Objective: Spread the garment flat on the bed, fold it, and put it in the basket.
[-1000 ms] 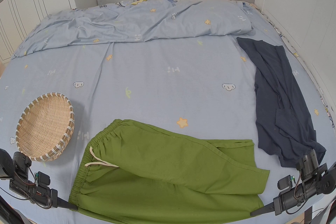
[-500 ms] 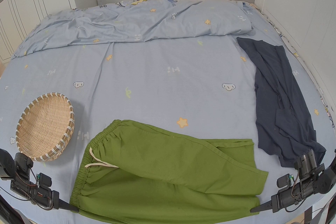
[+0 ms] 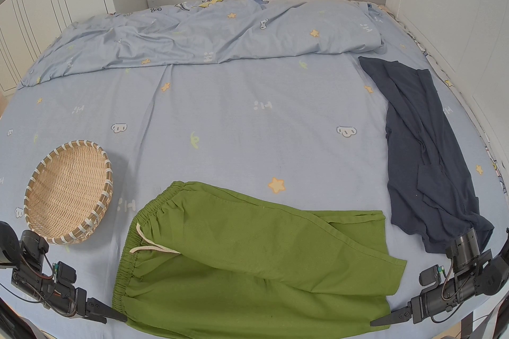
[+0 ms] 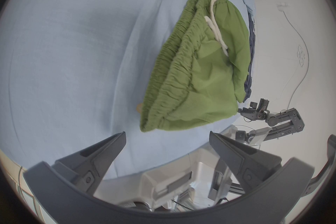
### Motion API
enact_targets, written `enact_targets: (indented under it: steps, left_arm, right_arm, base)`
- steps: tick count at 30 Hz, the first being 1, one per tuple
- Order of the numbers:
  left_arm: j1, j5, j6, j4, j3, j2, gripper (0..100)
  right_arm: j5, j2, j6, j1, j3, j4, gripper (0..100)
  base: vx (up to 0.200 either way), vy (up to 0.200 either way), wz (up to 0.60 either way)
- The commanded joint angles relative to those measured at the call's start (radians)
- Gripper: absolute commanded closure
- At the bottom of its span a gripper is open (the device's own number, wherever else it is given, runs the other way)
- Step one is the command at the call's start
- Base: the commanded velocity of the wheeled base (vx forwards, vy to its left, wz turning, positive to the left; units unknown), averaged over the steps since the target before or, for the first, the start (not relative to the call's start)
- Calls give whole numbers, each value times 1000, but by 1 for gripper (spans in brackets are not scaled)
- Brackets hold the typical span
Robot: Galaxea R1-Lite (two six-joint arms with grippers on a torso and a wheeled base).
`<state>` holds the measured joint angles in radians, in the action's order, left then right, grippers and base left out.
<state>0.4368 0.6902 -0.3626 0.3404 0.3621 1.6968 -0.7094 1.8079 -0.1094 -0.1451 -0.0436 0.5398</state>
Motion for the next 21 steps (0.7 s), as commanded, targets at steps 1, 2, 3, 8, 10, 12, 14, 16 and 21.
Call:
enact_targets:
  steps: [1, 2, 3, 8, 10, 12, 14, 16, 21]
  left_arm:
    - [11, 17, 1, 169, 112, -92, 0]
    - [14, 32, -1, 236, 149, -95, 0]
    - [17, 43, -3, 275, 170, -94, 0]
    - [31, 58, -3, 399, 262, -105, 0]
    - [39, 60, 1, 422, 287, -160, 0]
    - [25, 68, 5, 462, 322, -224, 0]
    - [-1, 78, 5, 557, 408, -259, 0]
    - [-43, 88, 11, 635, 491, -259, 0]
    - [-194, 115, 109, 801, 778, -201, 0]
  right_arm:
    - [2, -65, -1, 10, 30, 52, 0]
    - [4, -79, 0, 18, 37, 71, 0]
    - [4, -87, -1, 24, 44, 81, 0]
    - [8, -176, -4, 68, 44, 103, 0]
    - [10, -242, -10, 87, 44, 101, 0]
    - [11, -297, -10, 101, 36, 98, 0]
    - [16, -340, -9, 117, 27, 111, 0]
    - [18, -361, -9, 122, 7, 108, 0]
    - [18, -395, -10, 170, -74, 97, 0]
  base:
    - [0, 0, 0]
    - [0, 0, 0]
    - [0, 0, 0]
    - [0, 0, 0]
    - [0, 0, 0]
    - [0, 0, 0]
    - [0, 0, 0]
    - [0, 0, 0]
    - [0, 0, 0]
